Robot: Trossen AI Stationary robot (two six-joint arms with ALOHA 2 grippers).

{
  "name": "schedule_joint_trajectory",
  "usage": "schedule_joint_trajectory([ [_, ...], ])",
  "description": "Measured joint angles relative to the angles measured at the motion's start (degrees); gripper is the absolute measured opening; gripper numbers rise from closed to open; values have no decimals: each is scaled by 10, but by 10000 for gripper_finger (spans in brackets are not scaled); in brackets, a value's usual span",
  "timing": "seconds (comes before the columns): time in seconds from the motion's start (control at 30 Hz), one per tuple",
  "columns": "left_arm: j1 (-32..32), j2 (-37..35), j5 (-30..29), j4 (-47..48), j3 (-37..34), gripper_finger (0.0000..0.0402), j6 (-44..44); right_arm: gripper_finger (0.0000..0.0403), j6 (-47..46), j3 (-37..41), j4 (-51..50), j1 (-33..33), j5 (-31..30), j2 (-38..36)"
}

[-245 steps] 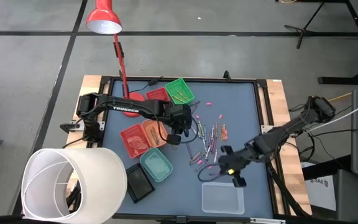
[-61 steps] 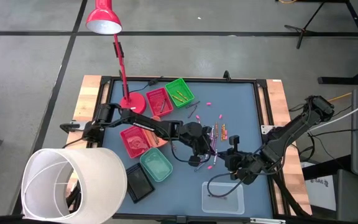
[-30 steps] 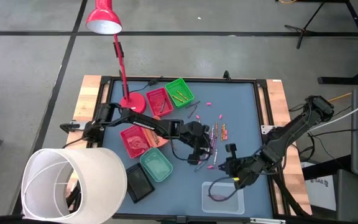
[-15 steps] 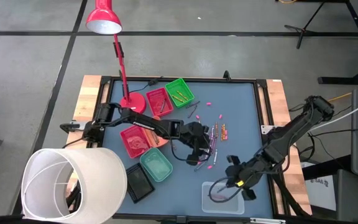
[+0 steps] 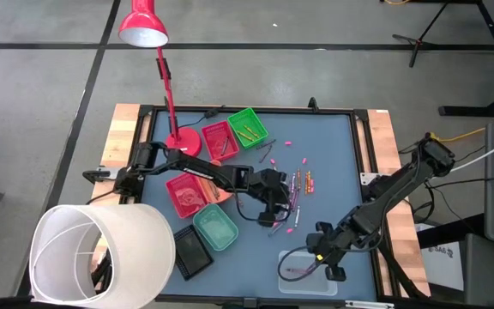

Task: Sort crayons
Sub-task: Put the purple crayon into the white bin, then put the gray crayon into the light green bin

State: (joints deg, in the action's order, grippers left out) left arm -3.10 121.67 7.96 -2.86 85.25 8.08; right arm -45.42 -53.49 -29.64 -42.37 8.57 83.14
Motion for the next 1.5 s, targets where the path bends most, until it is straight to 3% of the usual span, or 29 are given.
schedule_joint_trajectory([
  [0.33, 36, 0, -118, 40, 0, 111, -55, 31, -15, 0, 0, 0, 11, 0],
  [0.57, 87, 0, -42, 105, 0, 111, -43, 98, -14, 0, 0, 0, 0, 0],
  [0.73, 117, 0, 12, 161, 0, 111, 14, 135, 9, 0, -5, 0, -15, 0],
  [0.97, 145, 1, 35, 241, 0, 111, 94, 135, 24, 0, -5, 0, -15, 0],
  [1.2, 158, 1, 33, 243, 0, 111, 133, 134, 67, 0, -5, 0, -21, -10],
  [1.5, 162, 22, 33, 234, 0, 111, 143, 134, 145, -1, -37, 0, -140, -74],
])
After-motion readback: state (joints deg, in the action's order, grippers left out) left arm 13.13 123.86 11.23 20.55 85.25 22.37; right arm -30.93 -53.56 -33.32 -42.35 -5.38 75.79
